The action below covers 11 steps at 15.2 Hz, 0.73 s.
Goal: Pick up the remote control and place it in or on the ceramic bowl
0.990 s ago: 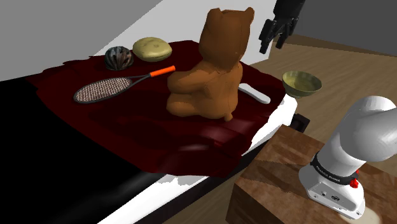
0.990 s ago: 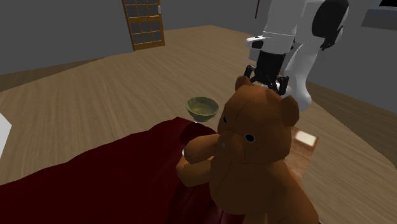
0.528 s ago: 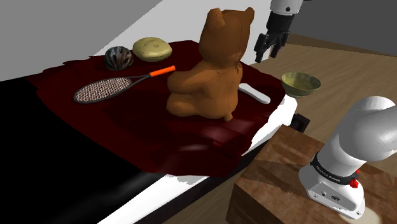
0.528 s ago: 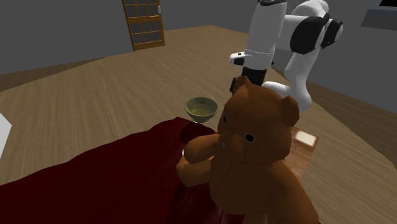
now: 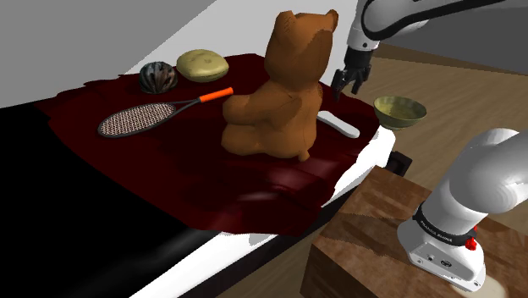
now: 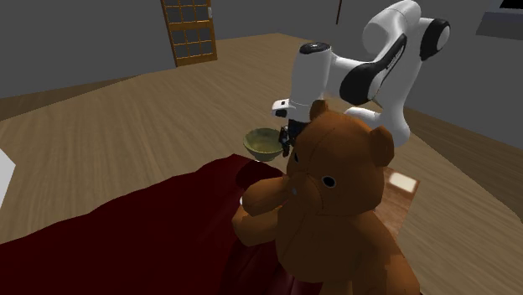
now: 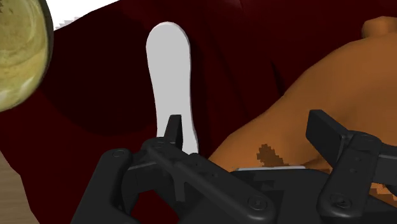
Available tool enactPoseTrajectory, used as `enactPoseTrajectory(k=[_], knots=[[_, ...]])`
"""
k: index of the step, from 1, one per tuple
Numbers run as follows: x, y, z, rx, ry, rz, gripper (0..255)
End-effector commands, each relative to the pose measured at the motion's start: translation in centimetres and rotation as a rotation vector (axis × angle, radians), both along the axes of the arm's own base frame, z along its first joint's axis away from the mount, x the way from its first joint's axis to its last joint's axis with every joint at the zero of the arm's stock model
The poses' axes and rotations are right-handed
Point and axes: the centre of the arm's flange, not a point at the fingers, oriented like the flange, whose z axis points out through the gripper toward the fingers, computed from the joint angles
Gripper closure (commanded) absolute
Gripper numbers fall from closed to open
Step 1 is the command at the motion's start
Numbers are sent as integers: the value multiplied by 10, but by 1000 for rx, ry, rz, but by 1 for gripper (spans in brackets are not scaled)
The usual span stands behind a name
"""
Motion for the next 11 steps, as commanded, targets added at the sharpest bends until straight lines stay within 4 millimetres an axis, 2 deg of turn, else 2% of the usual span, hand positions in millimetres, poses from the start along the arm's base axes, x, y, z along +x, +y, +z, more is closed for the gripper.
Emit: enactPoseTrajectory(k=[1, 11], knots=[[9, -12, -18, 2, 9, -7, 0], [51, -82, -124, 13, 60, -45, 0]])
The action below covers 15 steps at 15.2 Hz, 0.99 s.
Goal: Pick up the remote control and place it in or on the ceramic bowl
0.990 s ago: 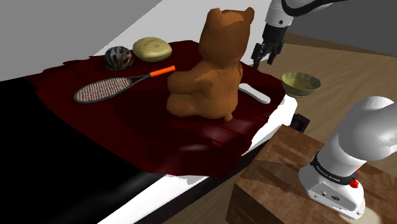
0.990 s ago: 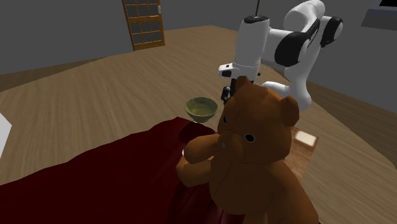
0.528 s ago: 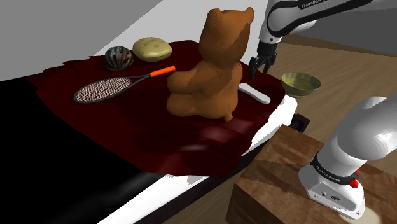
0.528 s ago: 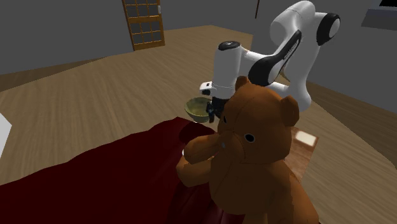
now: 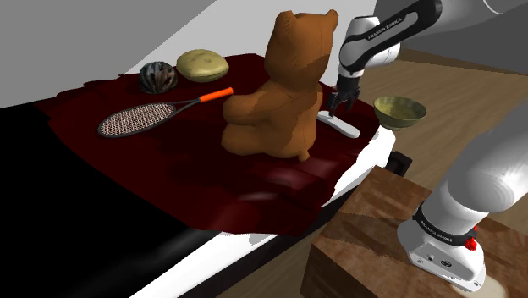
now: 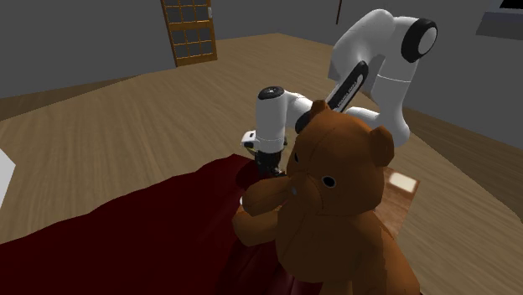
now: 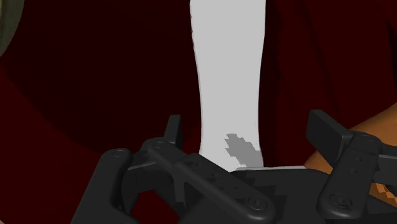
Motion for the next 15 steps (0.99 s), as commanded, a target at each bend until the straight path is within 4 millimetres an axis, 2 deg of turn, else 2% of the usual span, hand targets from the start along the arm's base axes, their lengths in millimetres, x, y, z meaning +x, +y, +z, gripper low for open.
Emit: enactPoseTrajectory(k=[1, 8, 15], knots=[[4, -5, -15, 0, 4, -3, 0], [4, -5, -50, 0, 4, -3, 0], [5, -5, -50, 0, 4, -3, 0]])
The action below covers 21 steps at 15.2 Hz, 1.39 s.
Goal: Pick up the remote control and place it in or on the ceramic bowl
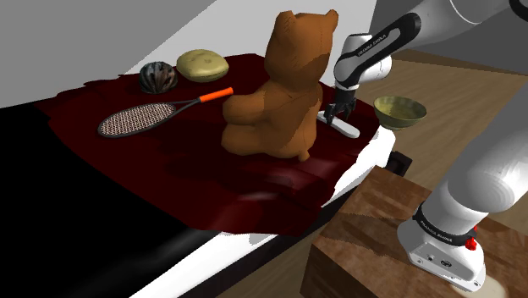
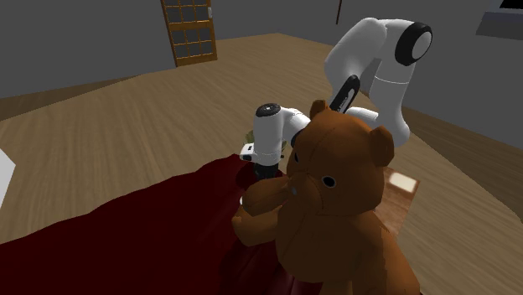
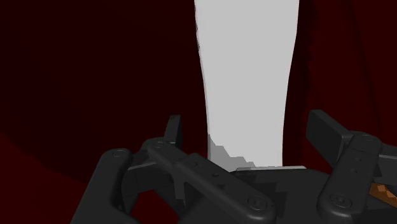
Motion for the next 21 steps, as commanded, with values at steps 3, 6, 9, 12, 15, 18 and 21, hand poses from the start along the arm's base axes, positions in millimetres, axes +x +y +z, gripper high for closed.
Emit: enactPoseTrajectory(k=[3, 6, 9, 12, 15, 18, 21], knots=[[0, 0, 0, 0, 0, 0, 255], [0, 0, 0, 0, 0, 0, 255], [0, 0, 0, 0, 0, 0, 255], [0, 0, 5, 0, 0, 0, 255], [0, 0, 21, 0, 0, 0, 255], [0, 0, 37, 0, 0, 0, 255], [0, 0, 53, 0, 0, 0, 255]])
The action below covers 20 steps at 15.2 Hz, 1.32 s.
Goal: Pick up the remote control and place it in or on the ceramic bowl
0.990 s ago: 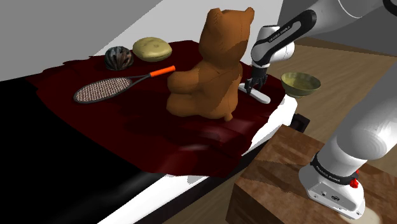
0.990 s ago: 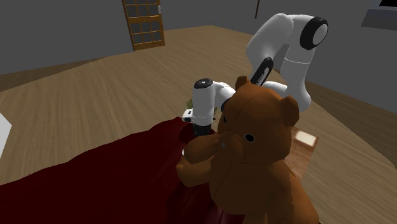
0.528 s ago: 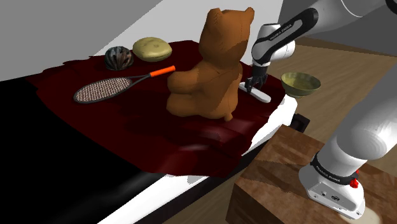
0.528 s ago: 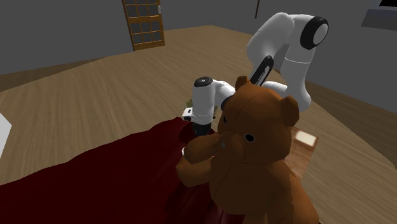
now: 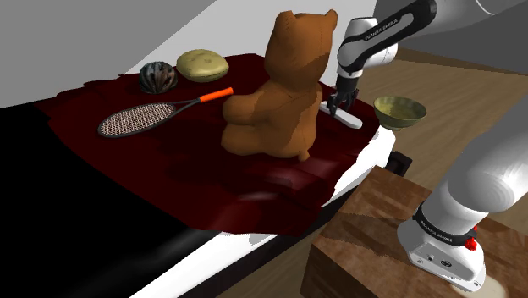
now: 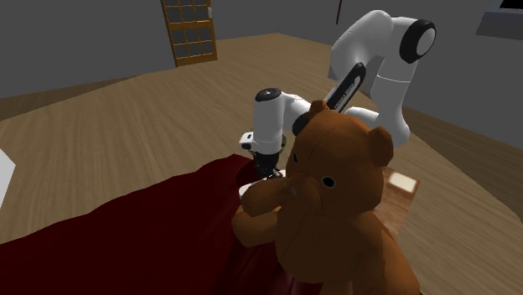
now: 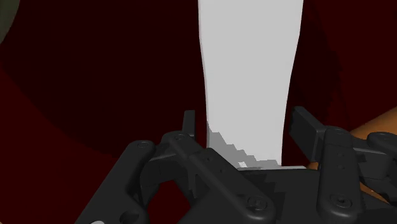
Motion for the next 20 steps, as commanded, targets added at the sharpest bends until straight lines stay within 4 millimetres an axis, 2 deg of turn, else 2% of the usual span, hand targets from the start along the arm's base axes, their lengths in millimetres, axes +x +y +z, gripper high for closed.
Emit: enactPoseTrajectory(k=[1, 20], knots=[[-1, 0, 12, 0, 0, 0, 255], [-1, 0, 112, 0, 0, 0, 255]])
